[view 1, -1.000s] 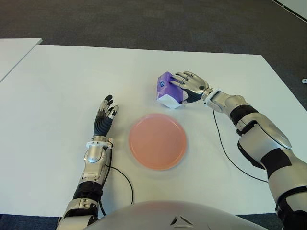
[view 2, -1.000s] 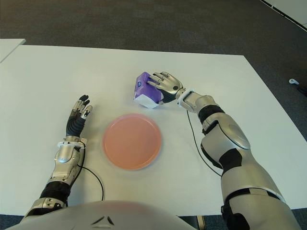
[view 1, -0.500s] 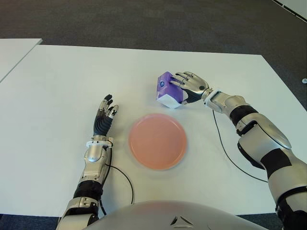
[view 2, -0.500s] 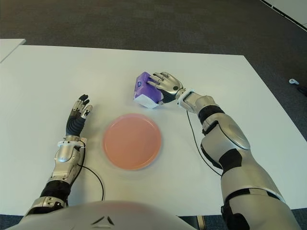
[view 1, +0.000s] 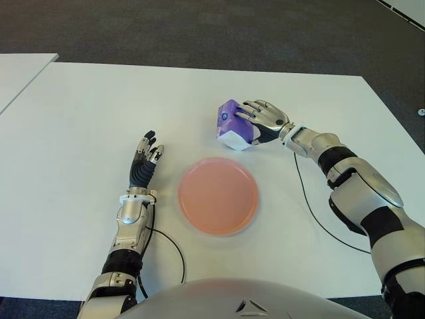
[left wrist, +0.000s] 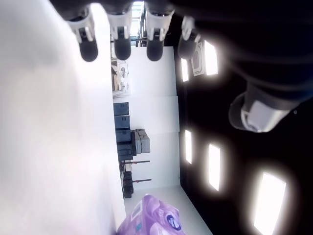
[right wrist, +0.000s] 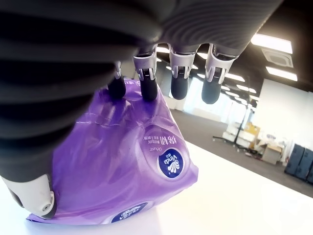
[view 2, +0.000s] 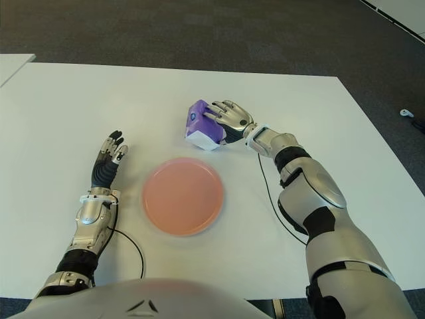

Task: Put the tissue paper into the plate.

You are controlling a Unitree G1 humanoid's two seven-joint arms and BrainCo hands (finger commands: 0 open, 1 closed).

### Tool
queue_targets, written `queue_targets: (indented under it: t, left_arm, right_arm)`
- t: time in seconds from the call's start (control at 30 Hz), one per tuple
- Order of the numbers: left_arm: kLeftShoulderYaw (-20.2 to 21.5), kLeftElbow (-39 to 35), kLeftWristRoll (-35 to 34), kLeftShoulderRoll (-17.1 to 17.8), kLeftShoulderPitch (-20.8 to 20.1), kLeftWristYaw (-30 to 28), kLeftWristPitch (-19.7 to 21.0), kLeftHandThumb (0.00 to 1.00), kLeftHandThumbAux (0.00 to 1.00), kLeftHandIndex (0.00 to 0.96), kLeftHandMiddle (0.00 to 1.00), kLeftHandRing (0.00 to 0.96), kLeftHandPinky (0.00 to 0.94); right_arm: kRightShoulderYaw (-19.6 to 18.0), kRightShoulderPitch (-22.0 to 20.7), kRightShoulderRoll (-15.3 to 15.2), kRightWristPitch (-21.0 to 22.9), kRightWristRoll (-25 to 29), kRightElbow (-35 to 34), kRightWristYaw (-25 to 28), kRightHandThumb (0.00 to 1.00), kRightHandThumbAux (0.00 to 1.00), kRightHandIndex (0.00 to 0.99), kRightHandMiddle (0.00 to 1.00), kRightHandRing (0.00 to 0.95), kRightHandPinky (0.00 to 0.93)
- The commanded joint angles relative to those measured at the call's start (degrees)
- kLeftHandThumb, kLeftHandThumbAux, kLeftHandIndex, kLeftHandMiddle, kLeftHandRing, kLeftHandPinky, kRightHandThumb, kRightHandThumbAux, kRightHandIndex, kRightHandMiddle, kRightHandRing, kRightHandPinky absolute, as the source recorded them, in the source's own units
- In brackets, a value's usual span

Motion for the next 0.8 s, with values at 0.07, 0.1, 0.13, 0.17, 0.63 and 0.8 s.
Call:
queue_targets:
  t: [0.07,0.1,0.13,0.17,0.63,0.8]
  left_arm:
    - [0.25,2.72,-0.14,-0.41,1.80,0.45,1.70,0.000,0.463,0.000,0.000,0.000,0.000]
    - [0.28,2.77,-0.15,-0.41,1.79,0.48,1.69,0.000,0.464,0.000,0.000,0.000,0.000]
    - [0.30,2.84,-0.15,-0.42,1.77,0.50,1.65,0.000,0.466,0.000,0.000,0.000,0.000]
    - [0.32,2.92,-0.13,-0.42,1.75,0.53,1.59,0.000,0.467,0.000,0.000,0.000,0.000]
    - [0.32,3.50,0.46,-0.50,1.64,0.93,0.76,0.000,0.462,0.000,0.000,0.000,0.000]
    - [0.37,3.35,0.43,-0.57,1.79,0.97,0.74,0.000,0.466,0.000,0.000,0.000,0.000]
  right_arm:
    - [1.62,2.58,0.41,-1.40,-1.03,0.49,1.25,0.415,0.651,0.017,0.071,0.037,0.000]
    - [1.74,2.53,0.47,-1.39,-1.14,0.44,1.22,0.415,0.651,0.017,0.071,0.037,0.000]
    - [1.83,2.51,0.51,-1.37,-1.21,0.41,1.19,0.414,0.651,0.017,0.072,0.037,0.000]
    - [1.93,2.46,0.57,-1.37,-1.28,0.37,1.21,0.413,0.651,0.017,0.072,0.038,0.000]
    - [2.04,0.37,1.63,-2.18,-0.75,-0.60,4.16,0.407,0.653,0.014,0.071,0.032,0.000]
    - [1.72,-0.16,1.47,-2.04,-0.66,-0.87,4.81,0.398,0.650,0.016,0.071,0.030,0.000]
